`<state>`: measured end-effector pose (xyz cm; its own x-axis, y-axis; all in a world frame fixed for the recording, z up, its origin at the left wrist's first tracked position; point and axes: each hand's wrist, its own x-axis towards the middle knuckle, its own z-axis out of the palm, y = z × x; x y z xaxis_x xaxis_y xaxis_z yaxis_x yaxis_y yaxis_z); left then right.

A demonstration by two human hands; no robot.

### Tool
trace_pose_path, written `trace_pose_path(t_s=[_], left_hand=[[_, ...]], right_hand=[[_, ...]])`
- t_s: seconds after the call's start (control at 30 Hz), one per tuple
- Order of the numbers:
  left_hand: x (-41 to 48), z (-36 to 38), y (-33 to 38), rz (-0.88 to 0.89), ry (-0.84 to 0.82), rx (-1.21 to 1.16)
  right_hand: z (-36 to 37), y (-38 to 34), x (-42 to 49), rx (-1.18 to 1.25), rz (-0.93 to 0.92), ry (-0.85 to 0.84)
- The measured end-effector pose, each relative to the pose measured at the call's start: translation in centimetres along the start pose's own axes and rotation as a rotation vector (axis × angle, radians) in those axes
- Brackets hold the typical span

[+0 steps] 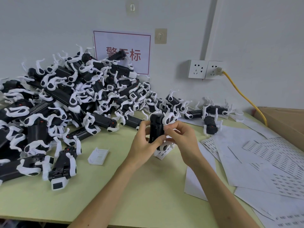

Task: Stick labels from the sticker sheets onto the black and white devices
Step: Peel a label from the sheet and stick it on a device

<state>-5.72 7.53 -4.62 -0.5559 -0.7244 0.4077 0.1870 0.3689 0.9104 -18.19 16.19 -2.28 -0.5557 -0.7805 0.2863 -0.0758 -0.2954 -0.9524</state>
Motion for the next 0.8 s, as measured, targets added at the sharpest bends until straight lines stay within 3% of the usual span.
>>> trace_pose_path(t_s=[0.33,0.5,0.7,0.8], left_hand=[[0.4,-0.5,0.7,-0.287,-0.162,-0.447],[0.8,-0.8,1.0,-0.413,-0.137,-0.671],[1.6,-1.4,0.3,-0.512,0.04,-0.778],[1.8,-1.5,-0.2,-0.484,0.146,-0.757]], right_hand=[[-0.3,-0.7,0.0,0.179,0.112,-0.09],[-0.1,-0.7,0.1,0.202,0.118,-0.085],[-1.5,-0.7,0.7,0.145,0.03,0.299],[-1.8,0.0,0.9,0.04,0.097,0.371]])
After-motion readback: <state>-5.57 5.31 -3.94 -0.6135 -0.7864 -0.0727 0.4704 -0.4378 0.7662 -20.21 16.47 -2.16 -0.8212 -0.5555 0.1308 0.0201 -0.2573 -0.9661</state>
